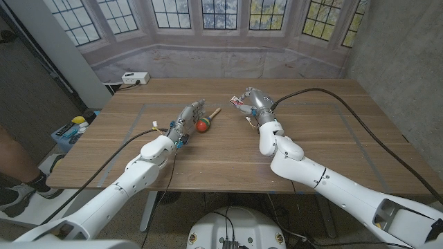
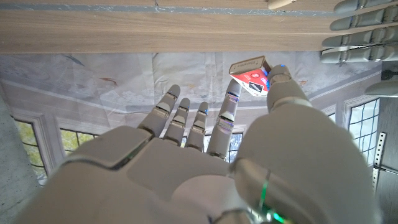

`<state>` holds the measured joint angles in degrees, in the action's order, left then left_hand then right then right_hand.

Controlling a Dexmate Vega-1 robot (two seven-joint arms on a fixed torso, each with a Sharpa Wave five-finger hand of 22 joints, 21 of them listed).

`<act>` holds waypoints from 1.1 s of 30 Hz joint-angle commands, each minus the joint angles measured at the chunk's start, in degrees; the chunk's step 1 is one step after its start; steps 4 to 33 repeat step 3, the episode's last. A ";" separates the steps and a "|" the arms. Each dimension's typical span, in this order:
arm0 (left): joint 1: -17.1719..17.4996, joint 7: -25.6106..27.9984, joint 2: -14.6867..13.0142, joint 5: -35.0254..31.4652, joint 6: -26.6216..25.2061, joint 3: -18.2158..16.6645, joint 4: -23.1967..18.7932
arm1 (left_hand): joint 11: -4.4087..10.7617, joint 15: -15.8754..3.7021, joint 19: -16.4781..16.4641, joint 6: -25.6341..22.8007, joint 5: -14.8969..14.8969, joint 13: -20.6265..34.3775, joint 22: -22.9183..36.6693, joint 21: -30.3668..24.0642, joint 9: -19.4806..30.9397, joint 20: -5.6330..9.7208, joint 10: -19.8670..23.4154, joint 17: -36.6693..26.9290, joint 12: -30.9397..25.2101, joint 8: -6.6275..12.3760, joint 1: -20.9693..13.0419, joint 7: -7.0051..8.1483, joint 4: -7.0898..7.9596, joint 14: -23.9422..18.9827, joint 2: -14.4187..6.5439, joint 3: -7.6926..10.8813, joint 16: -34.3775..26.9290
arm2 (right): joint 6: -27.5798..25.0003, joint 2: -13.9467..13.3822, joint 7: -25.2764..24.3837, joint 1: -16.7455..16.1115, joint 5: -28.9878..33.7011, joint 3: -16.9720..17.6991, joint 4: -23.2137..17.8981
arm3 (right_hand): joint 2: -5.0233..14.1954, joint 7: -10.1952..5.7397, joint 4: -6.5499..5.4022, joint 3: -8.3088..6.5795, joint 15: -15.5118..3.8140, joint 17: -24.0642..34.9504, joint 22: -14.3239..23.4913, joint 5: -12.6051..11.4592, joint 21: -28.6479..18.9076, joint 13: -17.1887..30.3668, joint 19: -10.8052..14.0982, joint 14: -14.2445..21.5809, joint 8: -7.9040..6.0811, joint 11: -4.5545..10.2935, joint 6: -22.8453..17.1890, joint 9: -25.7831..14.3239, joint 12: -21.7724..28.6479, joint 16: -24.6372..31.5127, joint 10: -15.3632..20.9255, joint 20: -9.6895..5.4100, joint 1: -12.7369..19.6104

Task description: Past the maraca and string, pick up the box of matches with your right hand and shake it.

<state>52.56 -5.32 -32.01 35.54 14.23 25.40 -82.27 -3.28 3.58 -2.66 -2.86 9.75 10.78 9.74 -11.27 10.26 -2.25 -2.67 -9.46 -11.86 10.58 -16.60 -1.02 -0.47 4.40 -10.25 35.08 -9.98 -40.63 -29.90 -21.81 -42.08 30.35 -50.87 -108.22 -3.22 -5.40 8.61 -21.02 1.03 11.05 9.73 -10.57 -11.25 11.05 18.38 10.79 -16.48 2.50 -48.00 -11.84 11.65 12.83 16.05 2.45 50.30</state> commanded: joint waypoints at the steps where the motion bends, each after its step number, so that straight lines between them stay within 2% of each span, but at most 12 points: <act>1: -2.01 -1.06 0.86 -0.34 0.03 0.61 1.62 | -0.38 0.30 -0.02 -0.30 0.38 0.20 0.25 0.11 0.14 -0.29 0.24 -0.12 -0.02 0.00 -0.68 -0.04 0.19 0.27 -0.03 0.14 -0.15 | 0.02 0.46 1.17 -1.07 1.23 -0.29 -0.96 | 0.56 -0.02 0.10 0.28 0.14 0.30 0.14 0.13 0.07 0.12 0.31 0.71 0.22 -0.30 -0.32 -0.29 -0.17 0.04 0.58 0.39 -0.01; 33: -2.22 -1.14 1.00 -0.36 0.19 0.62 1.94 | -0.40 0.30 -0.01 -0.34 0.38 0.20 0.25 0.12 0.14 -0.32 0.24 -0.12 -0.02 0.02 -0.67 -0.07 0.19 0.27 -0.02 0.13 -0.15 | 0.43 0.77 0.77 -1.17 1.26 -0.17 -0.59 | 0.56 0.01 0.10 0.28 0.17 0.30 0.14 0.13 0.08 0.12 0.30 0.74 0.23 -0.31 -0.35 -0.29 -0.17 0.05 0.60 0.40 -0.01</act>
